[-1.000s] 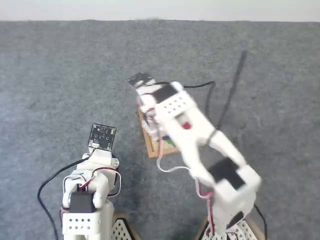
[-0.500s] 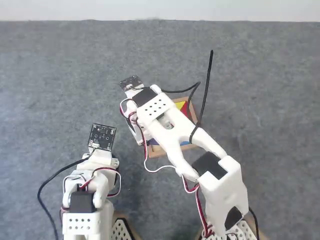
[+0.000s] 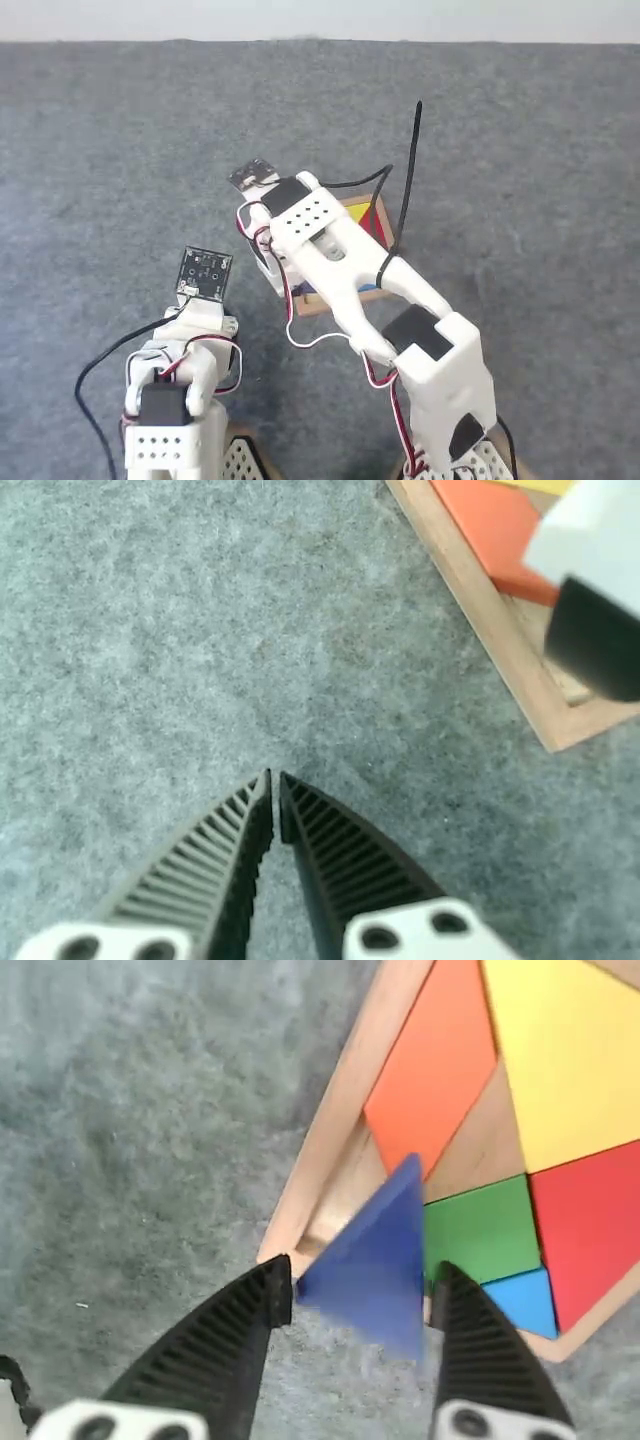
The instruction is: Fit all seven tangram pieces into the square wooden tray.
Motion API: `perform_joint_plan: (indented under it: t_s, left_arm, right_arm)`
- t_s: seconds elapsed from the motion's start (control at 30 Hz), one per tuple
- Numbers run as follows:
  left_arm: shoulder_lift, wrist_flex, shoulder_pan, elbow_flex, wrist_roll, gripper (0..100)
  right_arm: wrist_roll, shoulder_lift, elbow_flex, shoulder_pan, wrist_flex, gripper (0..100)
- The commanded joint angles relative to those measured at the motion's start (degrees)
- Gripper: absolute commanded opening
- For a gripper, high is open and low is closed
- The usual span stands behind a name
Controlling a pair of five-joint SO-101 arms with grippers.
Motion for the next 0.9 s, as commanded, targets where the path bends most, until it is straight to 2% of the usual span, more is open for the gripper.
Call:
perform_joint_plan:
  t_s: [0.0, 0.3, 0.5, 0.7, 0.87]
  left_arm:
    - [-1.1, 0.3, -0.2, -0.7, 0.5, 1]
    - [-1.1, 0.3, -0.2, -0.7, 0.5, 1]
    - [-1.1, 0.3, -0.2, -0.7, 0.5, 1]
    - [-1.1, 0.3, -0.2, -0.7, 0.5, 1]
    - [-1.1, 0.3, -0.2, -0.7, 0.5, 1]
  right_arm:
    - [2.7, -0.7, -3.3, -0.1, 0.9, 24.9]
    - [6.2, -1.3, -3.3, 0.1, 1.8, 24.9]
    - [5.9, -14.9, -1.3, 7.3, 4.6, 24.6]
    - [5.7, -38.9, 20.2, 17.5, -6.0, 10.6]
    - [13.9, -54.9, 44.6, 20.6, -14.4, 6.9]
